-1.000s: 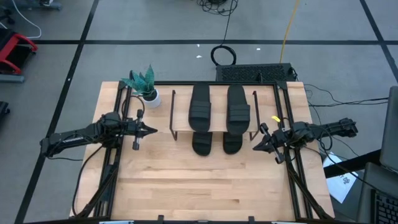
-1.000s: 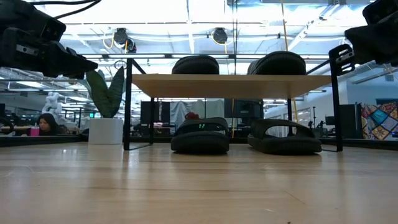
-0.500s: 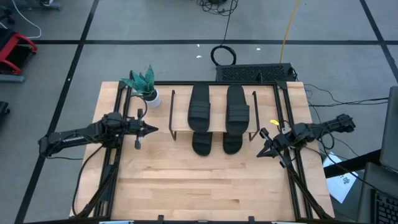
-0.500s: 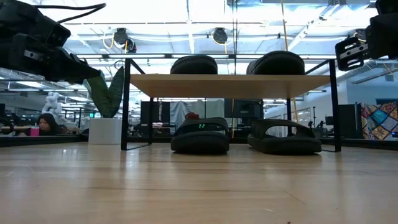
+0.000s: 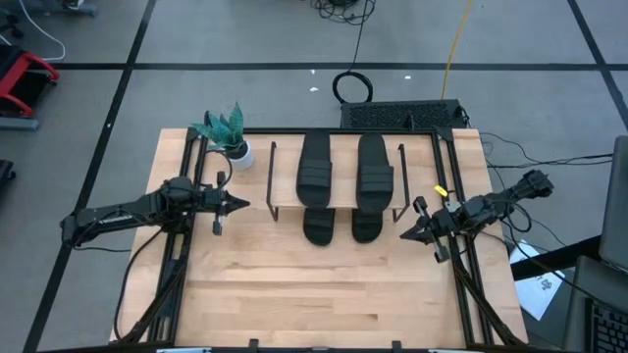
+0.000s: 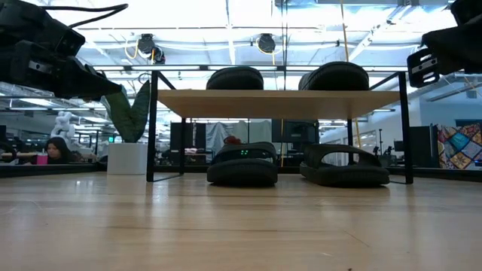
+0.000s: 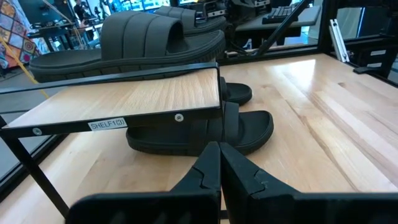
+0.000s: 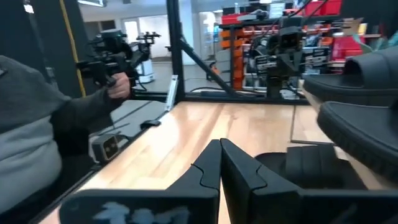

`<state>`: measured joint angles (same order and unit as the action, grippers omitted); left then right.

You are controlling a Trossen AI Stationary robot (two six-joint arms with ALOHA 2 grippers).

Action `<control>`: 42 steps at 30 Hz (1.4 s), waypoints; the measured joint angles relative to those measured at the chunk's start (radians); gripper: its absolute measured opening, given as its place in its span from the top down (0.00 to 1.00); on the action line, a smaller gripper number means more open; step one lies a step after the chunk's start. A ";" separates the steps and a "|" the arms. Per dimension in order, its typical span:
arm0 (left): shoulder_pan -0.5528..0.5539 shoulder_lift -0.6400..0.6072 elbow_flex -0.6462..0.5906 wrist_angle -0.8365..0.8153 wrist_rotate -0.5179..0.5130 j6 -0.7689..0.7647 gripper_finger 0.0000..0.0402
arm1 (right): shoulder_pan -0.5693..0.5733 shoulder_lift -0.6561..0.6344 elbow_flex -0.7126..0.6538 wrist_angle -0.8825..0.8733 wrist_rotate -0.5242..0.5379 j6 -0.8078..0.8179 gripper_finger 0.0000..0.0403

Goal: Pick and place slides into the shelf
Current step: Adjust the shelf

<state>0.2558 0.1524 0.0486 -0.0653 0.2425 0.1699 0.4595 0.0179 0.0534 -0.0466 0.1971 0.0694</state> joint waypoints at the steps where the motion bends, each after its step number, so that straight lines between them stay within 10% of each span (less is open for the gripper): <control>1: 0.000 0.000 0.000 0.000 0.000 0.000 1.00 | 0.001 0.001 0.002 -0.004 0.017 -0.005 1.00; 25: -0.031 0.000 0.000 0.010 0.028 0.054 1.00 | -0.052 0.151 0.001 0.023 0.090 -0.146 1.00; 42: -0.034 0.000 0.000 0.010 0.019 0.053 1.00 | -0.263 0.150 0.001 0.024 -0.180 -0.179 1.00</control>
<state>0.2222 0.1524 0.0486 -0.0555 0.2611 0.2230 0.1970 0.1684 0.0540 -0.0223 0.0167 -0.1093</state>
